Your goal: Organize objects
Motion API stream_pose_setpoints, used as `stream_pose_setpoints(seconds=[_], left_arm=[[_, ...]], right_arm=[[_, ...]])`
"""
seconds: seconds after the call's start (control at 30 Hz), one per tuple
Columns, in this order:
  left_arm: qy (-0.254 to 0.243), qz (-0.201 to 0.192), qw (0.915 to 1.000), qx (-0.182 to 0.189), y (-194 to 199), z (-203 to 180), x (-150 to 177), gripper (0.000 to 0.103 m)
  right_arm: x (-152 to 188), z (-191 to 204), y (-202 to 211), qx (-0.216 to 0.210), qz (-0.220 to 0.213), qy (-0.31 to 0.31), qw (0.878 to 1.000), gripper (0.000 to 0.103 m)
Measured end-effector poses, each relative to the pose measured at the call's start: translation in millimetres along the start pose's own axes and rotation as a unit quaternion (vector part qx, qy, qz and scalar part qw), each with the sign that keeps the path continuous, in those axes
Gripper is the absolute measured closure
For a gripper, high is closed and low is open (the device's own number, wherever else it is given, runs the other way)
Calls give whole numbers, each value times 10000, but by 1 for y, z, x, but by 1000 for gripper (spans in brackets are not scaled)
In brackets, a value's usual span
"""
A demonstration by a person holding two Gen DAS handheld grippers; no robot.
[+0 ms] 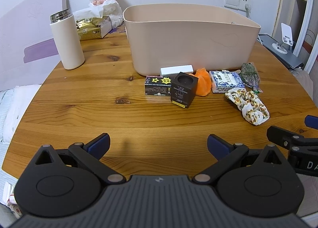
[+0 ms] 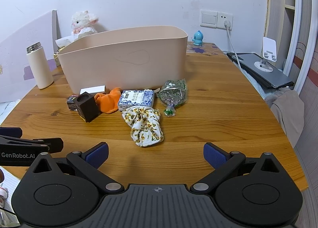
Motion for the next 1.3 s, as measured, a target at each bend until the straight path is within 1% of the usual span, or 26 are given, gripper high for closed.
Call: stream_pose_setpoints(seconds=[0.77,1.3], left_arm=[[3,50,10000,29,-8,3,1,0],[-32,54,10000,33,-26,5,-14,0]], right_arm=[[-3,-1,-5,44,28,-16,10000,0],[-7,-3,-19,89,119,-16,9999,0]])
Point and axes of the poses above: each gripper's, at about its wrist camera, not at the fingertips, and y roughly against the way its jaws point, z to its left, x to its underside, the point moved 10 cm from there along -y, roughly the way its jaws point, and after that the axes turned 7 degrees about -y, right-handed, at the moved point
